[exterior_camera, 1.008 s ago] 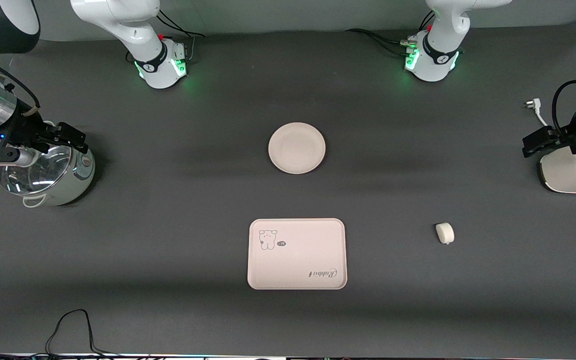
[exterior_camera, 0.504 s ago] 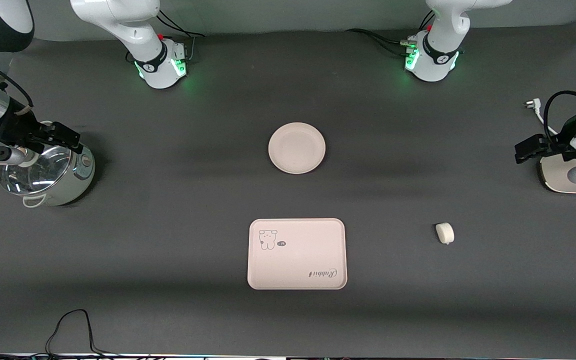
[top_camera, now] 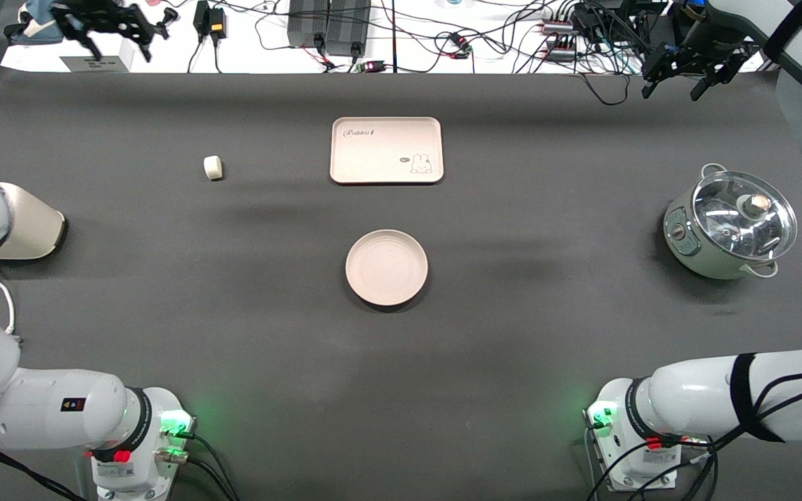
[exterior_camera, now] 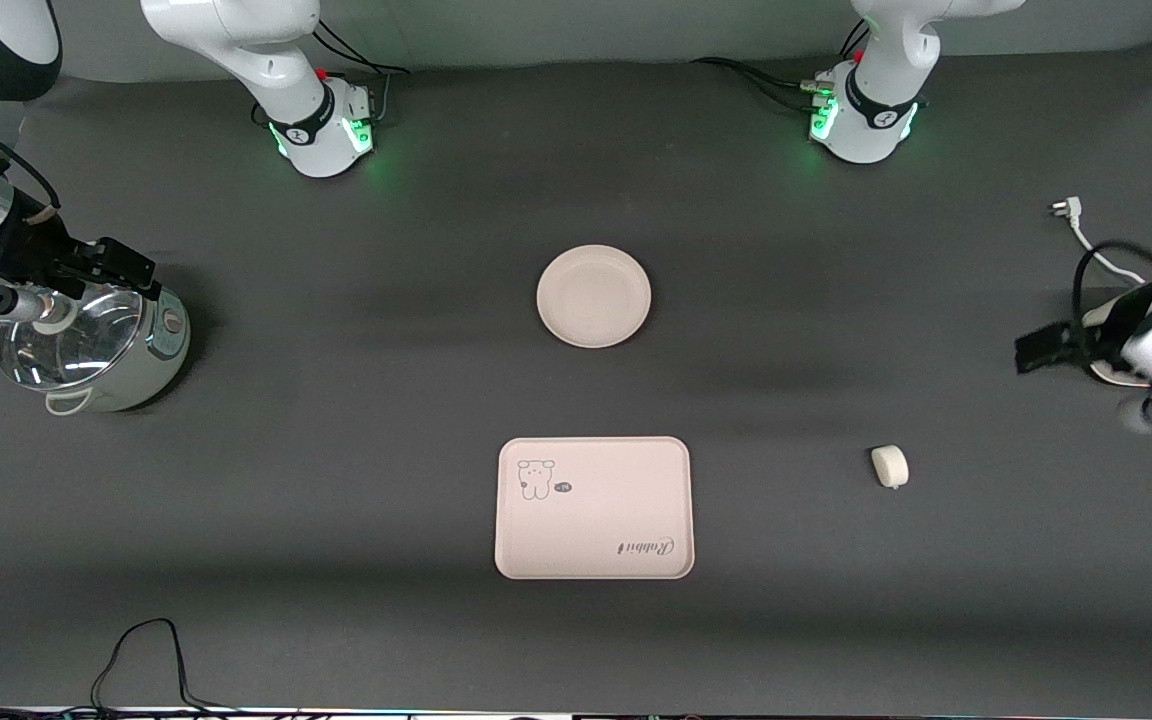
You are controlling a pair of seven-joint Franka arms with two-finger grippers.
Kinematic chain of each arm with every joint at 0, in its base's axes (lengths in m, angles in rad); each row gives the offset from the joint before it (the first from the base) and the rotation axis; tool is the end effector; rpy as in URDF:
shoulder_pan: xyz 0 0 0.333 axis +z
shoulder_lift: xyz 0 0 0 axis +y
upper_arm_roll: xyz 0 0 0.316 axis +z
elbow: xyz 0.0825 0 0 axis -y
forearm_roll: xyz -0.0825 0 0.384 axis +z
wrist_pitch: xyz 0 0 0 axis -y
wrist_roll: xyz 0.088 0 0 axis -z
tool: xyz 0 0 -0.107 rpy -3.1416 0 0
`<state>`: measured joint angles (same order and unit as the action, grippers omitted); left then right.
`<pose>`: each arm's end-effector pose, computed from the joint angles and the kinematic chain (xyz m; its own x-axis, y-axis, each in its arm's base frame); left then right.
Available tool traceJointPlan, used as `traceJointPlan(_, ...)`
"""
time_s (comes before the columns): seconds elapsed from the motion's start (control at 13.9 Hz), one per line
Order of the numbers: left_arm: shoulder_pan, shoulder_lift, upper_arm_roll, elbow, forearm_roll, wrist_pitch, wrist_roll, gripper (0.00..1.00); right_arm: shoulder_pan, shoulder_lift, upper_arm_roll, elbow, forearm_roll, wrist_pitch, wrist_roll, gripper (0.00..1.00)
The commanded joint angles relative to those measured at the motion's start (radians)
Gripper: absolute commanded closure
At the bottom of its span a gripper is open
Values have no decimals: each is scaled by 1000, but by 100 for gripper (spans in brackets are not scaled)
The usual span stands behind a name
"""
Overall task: Place bun in plate and plate on tray
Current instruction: 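Reach the left gripper down toward the small white bun, then close the left gripper on the white bun and lift it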
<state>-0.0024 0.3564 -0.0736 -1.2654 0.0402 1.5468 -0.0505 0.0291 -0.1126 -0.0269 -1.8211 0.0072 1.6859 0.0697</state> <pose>0.6539 -0.0368 0.5504 0.9971 -0.0216 -0.0732 -0.0230 -0.9996 -0.0182 0.5237 0.0012 0.5763 0.9974 -0.0680 -0.0233 -0.0682 -0.9976 -0.0085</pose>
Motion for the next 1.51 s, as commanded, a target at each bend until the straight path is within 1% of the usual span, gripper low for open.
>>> traceJointPlan(0.0,-19,170,-6,178,-9,-25,-14,0,6,-33,7,-29,16,11,-7,0)
traceJointPlan(0.14,-21,194,-6,146,-9,-1,-19,0,5,-32,12,-30,36,12,-7,0)
traceJointPlan(0.22,-19,194,-6,102,-8,45,-19,0,5,-33,12,-38,36,12,-8,0)
traceJointPlan(0.29,-19,187,-6,34,-8,97,-20,0,5,-36,12,-41,34,12,-8,0)
traceJointPlan(0.43,-10,193,-6,-70,-8,185,-19,0,5,-36,12,-44,36,15,-8,0)
traceJointPlan(0.65,-2,196,-5,-274,-9,427,-19,0,5,-36,12,-58,37,18,-7,0)
traceJointPlan(0.72,-1,205,-5,-320,-8,491,-20,0,6,-33,12,-63,46,18,-7,0)
traceJointPlan(0.79,1,237,-5,-341,-9,542,-20,0,9,-33,10,-76,81,18,-7,0)
traceJointPlan(0.86,1,266,-5,-341,-11,562,-22,0,9,-33,10,-90,103,18,-7,0)
traceJointPlan(0.94,-1,297,-5,-339,-29,581,-23,0,9,-29,10,-96,105,18,-8,0)
traceJointPlan(1.08,-1,328,-5,-344,-51,611,-23,0,14,-18,10,-102,105,17,-21,0)
traceJointPlan(1.44,-1,346,-3,-358,-51,638,-22,2,25,-25,12,-130,103,-12,-19,0)
